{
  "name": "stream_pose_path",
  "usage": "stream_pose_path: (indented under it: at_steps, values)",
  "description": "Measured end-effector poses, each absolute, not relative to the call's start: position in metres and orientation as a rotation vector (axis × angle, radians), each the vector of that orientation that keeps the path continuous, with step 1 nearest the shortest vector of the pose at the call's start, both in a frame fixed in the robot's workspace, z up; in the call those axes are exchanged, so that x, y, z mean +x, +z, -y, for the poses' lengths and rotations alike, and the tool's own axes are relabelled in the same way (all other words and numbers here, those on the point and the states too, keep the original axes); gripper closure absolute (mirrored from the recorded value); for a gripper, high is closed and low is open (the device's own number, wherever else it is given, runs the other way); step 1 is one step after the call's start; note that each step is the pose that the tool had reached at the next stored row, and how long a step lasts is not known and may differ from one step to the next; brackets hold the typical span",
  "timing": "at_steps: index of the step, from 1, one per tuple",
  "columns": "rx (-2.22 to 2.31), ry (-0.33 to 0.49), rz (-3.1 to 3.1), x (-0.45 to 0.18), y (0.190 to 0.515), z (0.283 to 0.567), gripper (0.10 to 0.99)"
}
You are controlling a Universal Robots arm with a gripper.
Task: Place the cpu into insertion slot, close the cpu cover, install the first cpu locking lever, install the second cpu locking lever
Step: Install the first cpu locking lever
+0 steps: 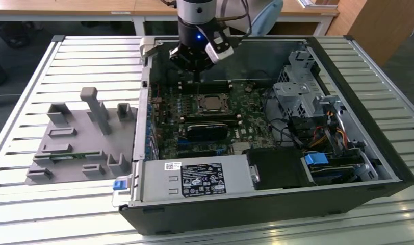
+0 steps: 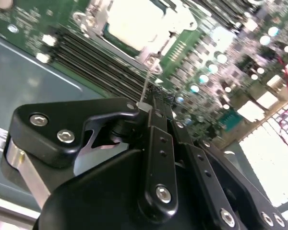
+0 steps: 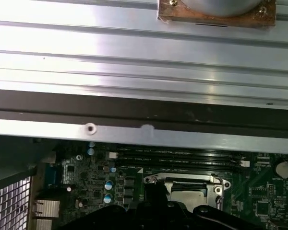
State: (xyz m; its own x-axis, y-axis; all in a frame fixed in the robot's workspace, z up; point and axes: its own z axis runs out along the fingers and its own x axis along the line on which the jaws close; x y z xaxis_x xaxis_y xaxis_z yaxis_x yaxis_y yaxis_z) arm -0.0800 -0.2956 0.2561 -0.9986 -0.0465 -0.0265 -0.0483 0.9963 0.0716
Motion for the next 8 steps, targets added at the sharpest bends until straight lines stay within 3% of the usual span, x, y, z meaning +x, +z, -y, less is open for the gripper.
stream_pose_path:
  at_steps: [8]
  values:
    - [-0.069,0.113,-3.114,-0.056,0.253,0.293,0.976]
